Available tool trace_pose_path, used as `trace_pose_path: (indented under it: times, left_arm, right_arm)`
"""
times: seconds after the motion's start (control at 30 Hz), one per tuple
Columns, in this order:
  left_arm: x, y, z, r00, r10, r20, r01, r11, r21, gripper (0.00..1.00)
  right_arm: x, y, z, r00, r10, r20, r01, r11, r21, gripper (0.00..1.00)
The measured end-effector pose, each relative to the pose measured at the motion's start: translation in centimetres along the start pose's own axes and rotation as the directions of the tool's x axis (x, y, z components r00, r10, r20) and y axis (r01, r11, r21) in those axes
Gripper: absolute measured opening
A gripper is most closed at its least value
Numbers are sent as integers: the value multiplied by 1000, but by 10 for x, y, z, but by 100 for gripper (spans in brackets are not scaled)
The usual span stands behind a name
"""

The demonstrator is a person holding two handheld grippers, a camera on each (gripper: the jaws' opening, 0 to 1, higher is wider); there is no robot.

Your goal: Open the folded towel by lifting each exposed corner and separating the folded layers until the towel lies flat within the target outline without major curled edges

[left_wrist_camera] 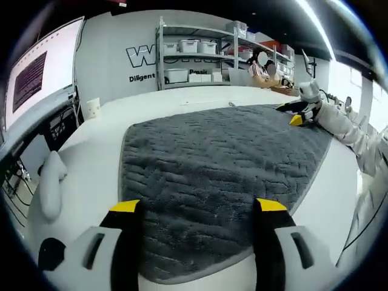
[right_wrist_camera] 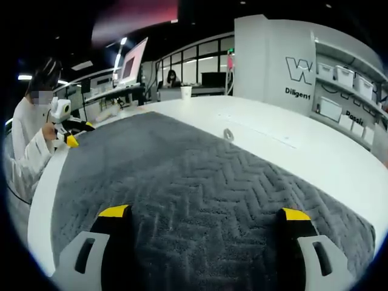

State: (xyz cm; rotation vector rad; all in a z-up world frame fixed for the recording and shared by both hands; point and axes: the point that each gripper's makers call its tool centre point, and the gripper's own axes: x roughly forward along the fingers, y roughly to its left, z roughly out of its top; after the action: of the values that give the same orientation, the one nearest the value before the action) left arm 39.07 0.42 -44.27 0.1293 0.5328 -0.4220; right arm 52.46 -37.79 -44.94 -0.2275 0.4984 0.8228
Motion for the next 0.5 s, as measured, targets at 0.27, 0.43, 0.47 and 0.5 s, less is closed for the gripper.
trace_pose_path:
  times: [0.27, 0.43, 0.47, 0.5]
  left_arm:
    - [-3, 0, -2, 1000, -1, 17, 1, 1000, -2, 73]
    - [-4, -1, -2, 1000, 2, 15, -2, 1000, 0, 73]
    - [-5, -2, -3, 1000, 1, 15, -1, 1000, 0, 73]
    - [-5, -2, -3, 1000, 0, 14, 0, 1000, 0, 73]
  right_arm:
    - [0, 1, 0, 1000, 1, 1, -1, 1000, 0, 99]
    - [0, 0, 0, 1000, 1, 2, -1, 1000, -1, 99]
    - [0, 0, 0, 1000, 1, 2, -1, 1000, -1, 99]
    - [0, 0, 0, 1000, 1, 2, -1, 1000, -1, 99]
